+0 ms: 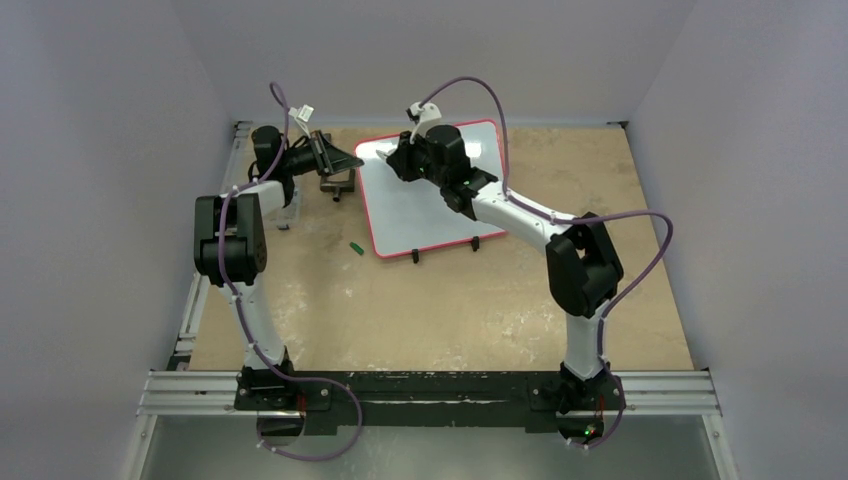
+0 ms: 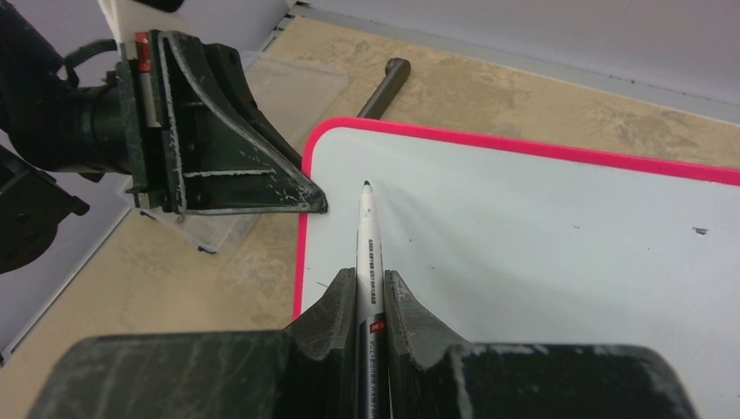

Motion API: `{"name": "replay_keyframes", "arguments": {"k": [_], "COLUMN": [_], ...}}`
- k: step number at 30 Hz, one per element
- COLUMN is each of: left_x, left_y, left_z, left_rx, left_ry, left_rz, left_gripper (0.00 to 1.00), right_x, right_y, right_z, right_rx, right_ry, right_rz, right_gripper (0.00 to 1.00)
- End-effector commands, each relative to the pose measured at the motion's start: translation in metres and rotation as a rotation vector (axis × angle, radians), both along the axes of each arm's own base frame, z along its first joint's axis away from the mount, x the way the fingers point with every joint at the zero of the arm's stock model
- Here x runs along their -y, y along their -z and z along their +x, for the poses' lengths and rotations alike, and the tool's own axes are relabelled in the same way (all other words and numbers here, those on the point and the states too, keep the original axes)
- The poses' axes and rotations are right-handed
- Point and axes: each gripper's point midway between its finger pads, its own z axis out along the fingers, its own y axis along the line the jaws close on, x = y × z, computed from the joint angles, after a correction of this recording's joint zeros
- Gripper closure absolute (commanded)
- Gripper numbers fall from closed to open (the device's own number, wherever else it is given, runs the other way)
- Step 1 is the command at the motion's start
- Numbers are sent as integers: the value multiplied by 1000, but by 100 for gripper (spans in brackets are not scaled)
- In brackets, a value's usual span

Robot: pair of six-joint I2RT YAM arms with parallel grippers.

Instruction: Write a sentence on the whiteboard

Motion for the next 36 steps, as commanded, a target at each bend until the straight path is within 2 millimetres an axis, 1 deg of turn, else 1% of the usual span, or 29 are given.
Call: {"name": "replay_keyframes", "arguments": {"k": [1,12,22,26,30,36], "left_x": [-4,-4,-4,-4,-4,-4], "left_y": [-17,-18,-19,-20,-21,-21], "left_z": [0,-2,-2,-3,-3,-3], "left_rx": [94,103,107,108,112,113], "left_ry": [14,17,16,18,17,17], "left_rz": [-1,-7,-11,-13,-13,-14], "left_gripper": [100,100,100,100,100,100], "right_x": [-4,-11,-20,-25,-23,-13], "right_y": [-21,-9,10,18,25,33], "right_z": [6,9,-2,-11,-19,-27], "right_rx": [30,7,-26,-43,-55,-70], "right_ry": [30,22,-11,-45,-53,-40], "right_rz": [19,2,-28,-43,-56,-73], "right_gripper": [100,100,100,100,100,100]}}
